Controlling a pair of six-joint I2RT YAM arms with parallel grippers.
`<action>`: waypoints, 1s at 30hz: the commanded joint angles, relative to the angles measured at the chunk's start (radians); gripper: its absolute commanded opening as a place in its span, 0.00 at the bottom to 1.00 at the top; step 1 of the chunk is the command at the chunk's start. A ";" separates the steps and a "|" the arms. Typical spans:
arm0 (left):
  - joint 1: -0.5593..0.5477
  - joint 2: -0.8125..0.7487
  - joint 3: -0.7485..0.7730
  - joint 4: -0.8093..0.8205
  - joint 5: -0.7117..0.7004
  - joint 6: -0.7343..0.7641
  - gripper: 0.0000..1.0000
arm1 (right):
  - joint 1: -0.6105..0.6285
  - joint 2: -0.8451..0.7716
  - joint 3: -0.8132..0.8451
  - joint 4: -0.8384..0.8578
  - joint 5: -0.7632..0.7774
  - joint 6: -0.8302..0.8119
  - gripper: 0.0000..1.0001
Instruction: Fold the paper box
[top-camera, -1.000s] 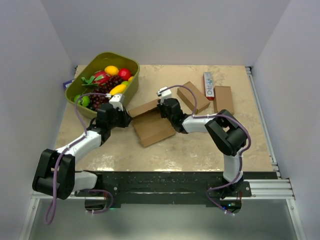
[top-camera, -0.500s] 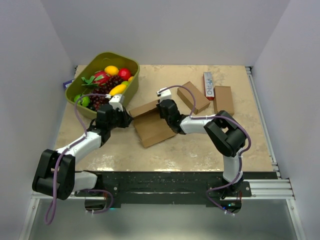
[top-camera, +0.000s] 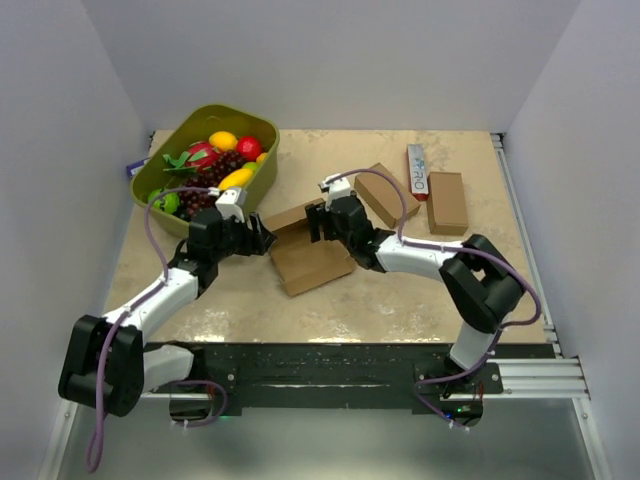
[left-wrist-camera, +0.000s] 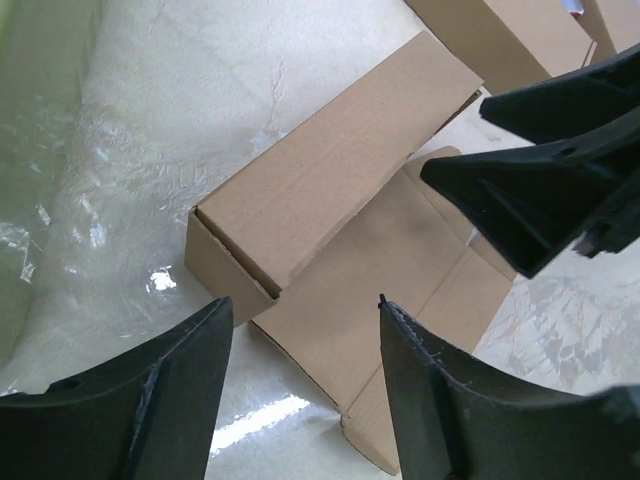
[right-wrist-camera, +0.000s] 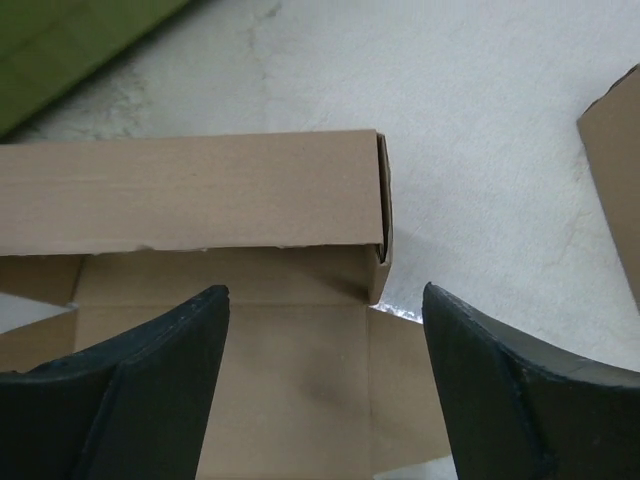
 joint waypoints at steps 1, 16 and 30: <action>-0.001 -0.067 0.048 -0.045 -0.009 0.007 0.68 | 0.001 -0.106 -0.014 -0.087 -0.034 0.054 0.85; -0.232 -0.019 0.394 -0.420 -0.248 0.281 0.70 | -0.197 -0.423 -0.157 -0.311 -0.163 0.169 0.89; -0.507 0.368 0.568 -0.461 -0.694 0.502 0.72 | -0.292 -0.597 -0.229 -0.411 -0.161 0.200 0.95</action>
